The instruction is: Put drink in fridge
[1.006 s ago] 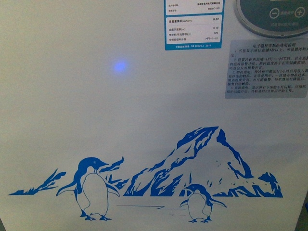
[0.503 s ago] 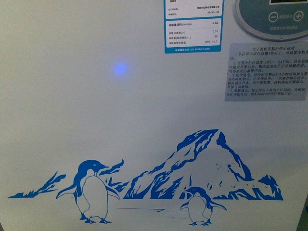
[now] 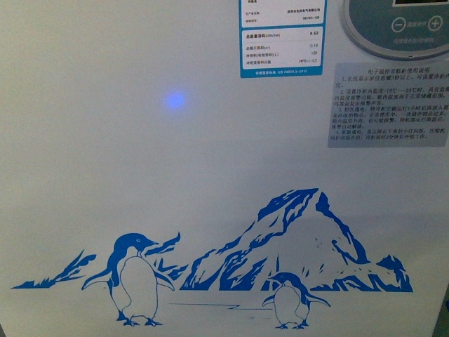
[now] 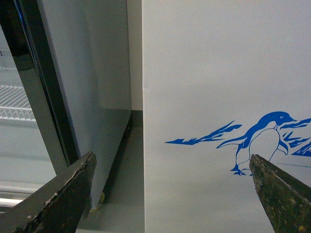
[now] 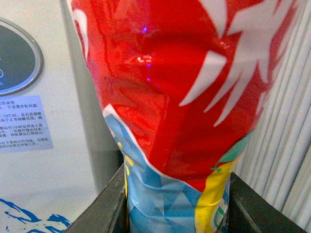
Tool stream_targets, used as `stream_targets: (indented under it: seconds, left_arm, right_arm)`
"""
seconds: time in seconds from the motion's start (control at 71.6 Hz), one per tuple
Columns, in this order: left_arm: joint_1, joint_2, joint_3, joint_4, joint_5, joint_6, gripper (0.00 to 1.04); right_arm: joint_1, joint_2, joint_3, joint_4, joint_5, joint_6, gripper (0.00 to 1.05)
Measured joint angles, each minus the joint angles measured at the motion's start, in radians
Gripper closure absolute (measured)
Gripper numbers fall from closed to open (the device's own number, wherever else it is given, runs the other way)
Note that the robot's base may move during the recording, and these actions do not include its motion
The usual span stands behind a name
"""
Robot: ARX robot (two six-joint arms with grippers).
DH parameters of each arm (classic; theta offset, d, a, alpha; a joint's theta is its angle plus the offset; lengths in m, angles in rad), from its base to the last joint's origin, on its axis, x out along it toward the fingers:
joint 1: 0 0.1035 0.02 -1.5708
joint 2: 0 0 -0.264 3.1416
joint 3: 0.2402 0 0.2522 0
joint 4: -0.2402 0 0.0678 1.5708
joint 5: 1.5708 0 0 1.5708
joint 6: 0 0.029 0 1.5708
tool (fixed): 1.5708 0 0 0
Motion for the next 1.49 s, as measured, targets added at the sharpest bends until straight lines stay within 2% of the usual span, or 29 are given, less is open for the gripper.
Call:
stream_targets:
  seconds: [1.495]
  left_arm:
    - [0.0, 0.0, 0.0, 0.0, 0.0, 0.0, 0.08]
  right_arm:
    - [0.0, -0.001, -0.008, -0.002, -0.001, 0.008, 0.66]
